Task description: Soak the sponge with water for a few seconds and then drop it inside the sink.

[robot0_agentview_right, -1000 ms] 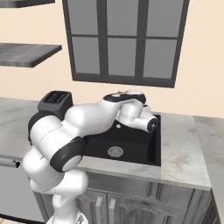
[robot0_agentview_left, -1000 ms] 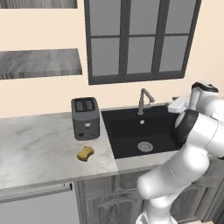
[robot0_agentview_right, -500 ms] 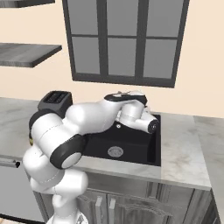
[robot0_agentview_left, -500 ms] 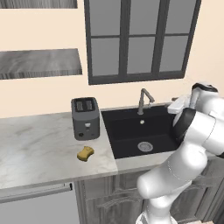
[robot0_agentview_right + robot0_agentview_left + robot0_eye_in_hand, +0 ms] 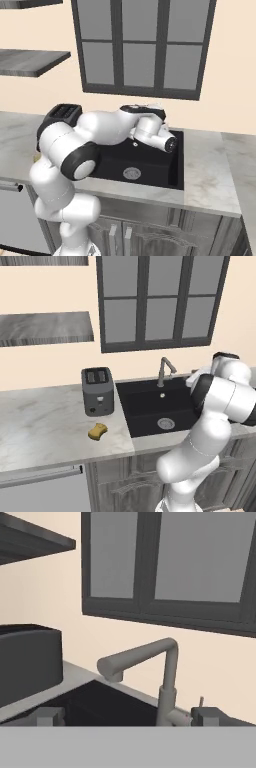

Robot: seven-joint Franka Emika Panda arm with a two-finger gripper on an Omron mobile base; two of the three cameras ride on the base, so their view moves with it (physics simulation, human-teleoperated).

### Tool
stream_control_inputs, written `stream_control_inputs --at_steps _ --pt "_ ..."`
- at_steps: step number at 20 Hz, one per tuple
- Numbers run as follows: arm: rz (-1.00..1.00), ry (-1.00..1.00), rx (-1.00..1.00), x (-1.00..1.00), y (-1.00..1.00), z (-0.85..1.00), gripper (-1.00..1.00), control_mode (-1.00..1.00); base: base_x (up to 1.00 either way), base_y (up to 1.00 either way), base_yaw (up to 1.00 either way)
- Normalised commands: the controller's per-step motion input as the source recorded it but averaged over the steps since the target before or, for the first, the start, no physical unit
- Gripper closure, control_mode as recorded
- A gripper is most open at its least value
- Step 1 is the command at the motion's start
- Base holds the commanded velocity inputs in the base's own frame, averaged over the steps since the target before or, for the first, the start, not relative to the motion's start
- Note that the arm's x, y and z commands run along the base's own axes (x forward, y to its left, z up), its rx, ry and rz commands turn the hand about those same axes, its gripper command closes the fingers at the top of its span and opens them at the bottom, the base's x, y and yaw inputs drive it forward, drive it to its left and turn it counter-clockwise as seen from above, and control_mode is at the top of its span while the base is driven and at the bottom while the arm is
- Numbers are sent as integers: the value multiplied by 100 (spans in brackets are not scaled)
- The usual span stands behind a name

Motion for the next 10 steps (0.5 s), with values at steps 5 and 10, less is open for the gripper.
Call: stream_control_inputs --at_steps 5,10 --pt "0 0 0 28 0 -24 -100 -100 0 0 0" --pt "0 0 0 21 0 -2 -100 -100 0 0 0"
